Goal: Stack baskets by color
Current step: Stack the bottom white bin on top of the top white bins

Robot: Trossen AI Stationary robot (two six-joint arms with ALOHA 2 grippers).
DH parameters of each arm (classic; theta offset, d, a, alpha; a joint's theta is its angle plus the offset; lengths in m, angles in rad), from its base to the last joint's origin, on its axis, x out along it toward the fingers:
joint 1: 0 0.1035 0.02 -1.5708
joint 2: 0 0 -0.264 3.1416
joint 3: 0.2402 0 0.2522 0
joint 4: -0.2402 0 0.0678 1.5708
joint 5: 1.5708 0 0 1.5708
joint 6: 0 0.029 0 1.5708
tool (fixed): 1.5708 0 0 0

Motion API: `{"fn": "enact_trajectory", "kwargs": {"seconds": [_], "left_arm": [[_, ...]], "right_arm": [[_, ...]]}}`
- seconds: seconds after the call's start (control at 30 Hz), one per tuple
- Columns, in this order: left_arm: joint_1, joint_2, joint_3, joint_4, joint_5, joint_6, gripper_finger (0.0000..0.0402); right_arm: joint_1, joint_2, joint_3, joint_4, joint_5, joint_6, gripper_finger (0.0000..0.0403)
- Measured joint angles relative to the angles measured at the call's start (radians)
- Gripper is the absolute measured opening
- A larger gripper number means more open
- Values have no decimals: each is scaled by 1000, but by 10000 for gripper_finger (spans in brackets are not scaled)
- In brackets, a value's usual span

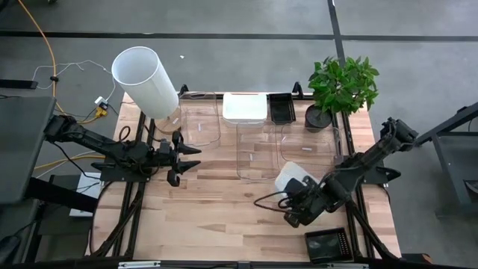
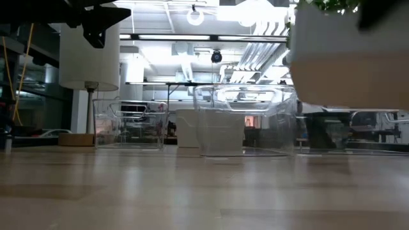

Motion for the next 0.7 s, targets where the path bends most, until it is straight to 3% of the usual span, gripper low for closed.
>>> {"fn": "enact_trajectory", "kwargs": {"seconds": [0.13, 0.4, 0.7], "left_arm": [[0, 0, 0, 1, 0, 0, 172], [0, 0, 0, 1, 0, 0, 172], [0, 0, 0, 0, 0, -3, 172]], "right_arm": [[-11, 0, 105, 53, 10, -226, 0], [-42, 0, 200, 338, 19, -858, 0], [-269, 0, 216, 403, 112, -1322, 0]]}}
